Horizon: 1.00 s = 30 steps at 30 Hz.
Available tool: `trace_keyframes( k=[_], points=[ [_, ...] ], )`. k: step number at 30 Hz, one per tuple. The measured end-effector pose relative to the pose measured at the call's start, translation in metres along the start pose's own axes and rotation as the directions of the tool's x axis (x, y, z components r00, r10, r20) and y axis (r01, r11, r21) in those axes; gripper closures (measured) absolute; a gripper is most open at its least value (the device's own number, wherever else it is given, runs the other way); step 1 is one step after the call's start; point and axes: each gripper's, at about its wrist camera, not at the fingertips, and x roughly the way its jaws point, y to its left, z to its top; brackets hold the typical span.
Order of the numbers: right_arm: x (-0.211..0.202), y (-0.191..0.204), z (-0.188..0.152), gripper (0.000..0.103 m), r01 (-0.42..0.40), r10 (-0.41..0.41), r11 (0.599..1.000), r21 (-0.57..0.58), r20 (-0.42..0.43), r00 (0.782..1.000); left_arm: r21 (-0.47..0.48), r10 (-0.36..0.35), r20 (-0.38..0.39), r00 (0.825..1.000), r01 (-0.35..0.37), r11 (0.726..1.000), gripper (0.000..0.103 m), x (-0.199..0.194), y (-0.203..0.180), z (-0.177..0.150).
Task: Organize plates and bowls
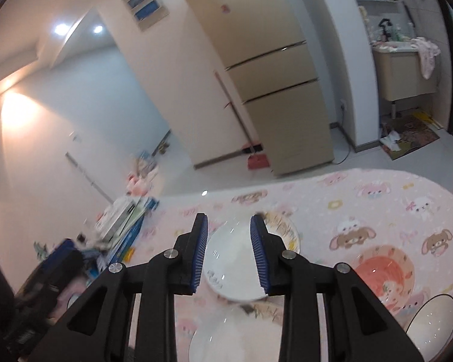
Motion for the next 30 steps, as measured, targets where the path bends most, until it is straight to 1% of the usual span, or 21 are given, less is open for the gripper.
trace_keyframes(
  k=[1,3,5,7,9,11,13,14,16,18,20,23,24,25,27,29,30],
  points=[
    [0.003,-0.001,-0.001,0.073,0.029,-0.029,1.000,-0.002,0.013,0.999,-0.015,-0.008,0.012,1.000,0.008,1.000,0.000,0.005,0.005,0.004],
    [0.013,-0.002,-0.004,0.073,0.081,-0.080,0.997,-0.019,0.031,0.996,-0.049,-0.025,0.026,0.999,0.027,0.998,0.000,0.017,0.018,0.004],
    [0.028,-0.010,-0.011,0.073,0.097,-0.097,0.995,-0.021,0.008,0.995,-0.059,-0.021,-0.012,1.000,0.020,0.998,0.000,0.038,0.030,-0.005],
    [0.045,-0.022,-0.019,0.073,0.091,-0.091,0.996,-0.009,-0.033,0.995,-0.049,0.010,-0.084,0.996,-0.014,0.999,0.000,0.064,0.041,-0.018],
    [0.064,-0.035,-0.026,0.073,0.100,-0.098,0.995,0.017,-0.073,0.992,-0.039,0.033,-0.165,0.986,-0.040,0.998,0.000,0.093,0.050,-0.031],
    [0.081,-0.050,-0.032,0.073,0.115,-0.109,0.993,0.041,-0.128,0.986,-0.045,0.049,-0.239,0.970,-0.061,0.997,0.000,0.120,0.058,-0.044],
    [0.097,-0.055,-0.038,0.073,0.110,-0.099,0.993,0.052,-0.179,0.979,-0.076,0.038,-0.288,0.957,-0.063,0.995,0.000,0.137,0.066,-0.060],
    [0.104,-0.057,-0.041,0.073,0.112,-0.099,0.992,0.052,-0.199,0.975,-0.112,0.027,-0.330,0.943,-0.067,0.991,0.001,0.150,0.075,-0.068],
    [0.116,-0.060,-0.047,0.073,0.136,-0.123,0.990,0.043,-0.226,0.966,-0.143,0.011,-0.379,0.925,-0.071,0.987,0.009,0.166,0.082,-0.084],
    [0.127,-0.066,-0.053,0.073,0.170,-0.156,0.985,0.033,-0.249,0.956,-0.147,-0.002,-0.428,0.904,-0.068,0.987,0.033,0.179,0.088,-0.099],
    [0.136,-0.070,-0.059,0.073,0.199,-0.184,0.979,0.030,-0.266,0.946,-0.170,-0.009,-0.481,0.876,-0.083,0.982,0.043,0.196,0.094,-0.114],
    [0.147,-0.077,-0.065,0.073,0.239,-0.228,0.971,0.008,-0.278,0.933,-0.207,-0.028,-0.507,0.861,-0.090,0.974,0.043,0.207,0.104,-0.128],
    [0.150,-0.079,-0.067,0.073,0.242,-0.230,0.970,0.006,-0.282,0.931,-0.211,-0.034,-0.515,0.856,-0.088,0.974,0.044,0.209,0.104,-0.132],
    [0.153,-0.081,-0.068,0.073,0.230,-0.215,0.973,0.017,-0.288,0.933,-0.211,-0.036,-0.520,0.853,-0.087,0.974,0.045,0.211,0.105,-0.135],
    [0.157,-0.085,-0.071,0.073,0.219,-0.198,0.975,0.038,-0.302,0.933,-0.200,-0.027,-0.525,0.851,-0.093,0.975,0.046,0.215,0.105,-0.139],
    [0.159,-0.087,-0.072,0.073,0.230,-0.209,0.972,0.037,-0.301,0.930,-0.184,-0.004,-0.529,0.848,-0.110,0.977,0.047,0.220,0.105,-0.142],
    [0.161,-0.089,-0.074,0.074,0.237,-0.216,0.971,0.036,-0.302,0.929,-0.186,-0.002,-0.527,0.850,-0.113,0.976,0.051,0.222,0.104,-0.144]
  ],
)
